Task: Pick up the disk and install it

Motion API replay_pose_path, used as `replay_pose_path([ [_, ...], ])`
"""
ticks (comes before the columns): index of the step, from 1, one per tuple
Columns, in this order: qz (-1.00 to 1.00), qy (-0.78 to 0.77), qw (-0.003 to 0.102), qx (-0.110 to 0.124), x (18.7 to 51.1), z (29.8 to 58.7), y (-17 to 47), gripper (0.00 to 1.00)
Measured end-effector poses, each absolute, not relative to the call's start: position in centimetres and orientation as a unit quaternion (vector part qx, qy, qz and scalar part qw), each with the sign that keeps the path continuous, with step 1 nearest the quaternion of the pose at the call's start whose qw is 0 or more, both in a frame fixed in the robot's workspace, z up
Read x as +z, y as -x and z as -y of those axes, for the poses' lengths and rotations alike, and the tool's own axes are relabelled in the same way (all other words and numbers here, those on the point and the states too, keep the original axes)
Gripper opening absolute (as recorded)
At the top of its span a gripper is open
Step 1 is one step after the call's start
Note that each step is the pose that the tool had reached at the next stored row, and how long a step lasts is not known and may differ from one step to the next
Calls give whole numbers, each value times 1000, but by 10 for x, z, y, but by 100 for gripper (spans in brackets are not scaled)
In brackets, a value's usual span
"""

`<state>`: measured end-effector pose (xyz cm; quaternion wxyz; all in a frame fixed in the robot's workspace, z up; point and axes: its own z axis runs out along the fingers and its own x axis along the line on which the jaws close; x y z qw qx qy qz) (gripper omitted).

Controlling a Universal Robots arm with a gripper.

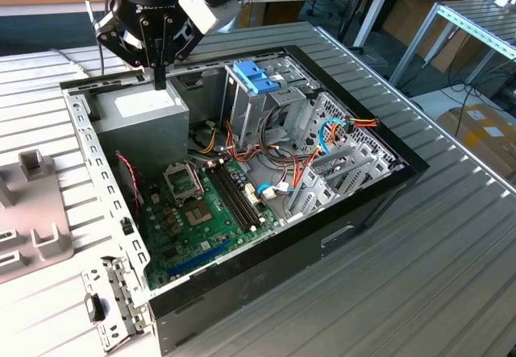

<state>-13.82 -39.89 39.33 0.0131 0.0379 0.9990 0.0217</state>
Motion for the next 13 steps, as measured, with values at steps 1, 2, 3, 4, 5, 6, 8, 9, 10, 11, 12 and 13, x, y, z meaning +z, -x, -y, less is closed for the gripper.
replay_pose_path([
  [1,-999,-38,13,22,393,399,138,11],
  [2,-999,-38,13,22,393,399,139,11],
  [3,-999,-38,13,22,393,399,139,11],
  [4,-999,-38,13,22,393,399,139,11],
  [5,-999,-38,13,22,393,399,139,11],
  [6,-999,-38,13,22,393,399,139,11],
  [8,-999,-38,13,22,393,399,140,11],
  [9,-999,-38,13,22,393,399,140,11],
  [10,-999,-38,13,22,393,399,140,11],
  [11,-999,-38,13,22,393,399,140,11],
  [12,-999,-38,13,22,393,399,141,11],
  [13,-999,-38,13,22,393,399,141,11],
])
